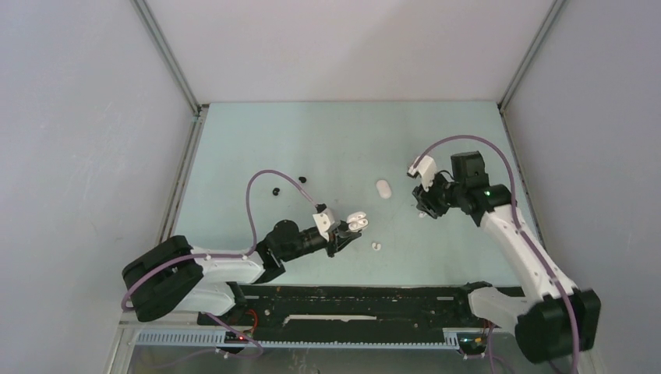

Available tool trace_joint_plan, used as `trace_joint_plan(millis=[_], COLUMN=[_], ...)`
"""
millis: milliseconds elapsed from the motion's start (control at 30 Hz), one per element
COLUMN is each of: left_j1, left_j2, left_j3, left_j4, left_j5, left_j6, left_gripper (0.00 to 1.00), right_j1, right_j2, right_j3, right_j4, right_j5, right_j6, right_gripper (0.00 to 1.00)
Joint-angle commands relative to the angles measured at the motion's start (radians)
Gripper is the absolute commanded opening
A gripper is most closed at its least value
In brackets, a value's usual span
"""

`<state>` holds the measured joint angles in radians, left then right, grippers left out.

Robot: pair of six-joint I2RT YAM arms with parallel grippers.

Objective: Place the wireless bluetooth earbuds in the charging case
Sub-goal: Pick up the earbud from the center of the board.

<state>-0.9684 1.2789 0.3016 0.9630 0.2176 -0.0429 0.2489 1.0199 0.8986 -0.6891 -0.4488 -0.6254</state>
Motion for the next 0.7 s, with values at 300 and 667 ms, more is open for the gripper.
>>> trace_joint_plan(millis=[300,667], left_j1=[0.005,0.009], left_j2=[-0.002,0.000], left_j3=[-0.024,-0.022], left_j4=[0.108,0.109], left_j5=[0.009,0.018], left_j6=[0.011,0.009], left_gripper=[0.00,0.00], right_j1=[-0.114,-0.118], right_j2=[0.525,0.679], right_j3=[0.101,0.137], right_j4=[0.184,0.206], right_j5=[0.213,0.234], right_j6=[-0.153,-0.221], right_gripper=[0.39,0.43])
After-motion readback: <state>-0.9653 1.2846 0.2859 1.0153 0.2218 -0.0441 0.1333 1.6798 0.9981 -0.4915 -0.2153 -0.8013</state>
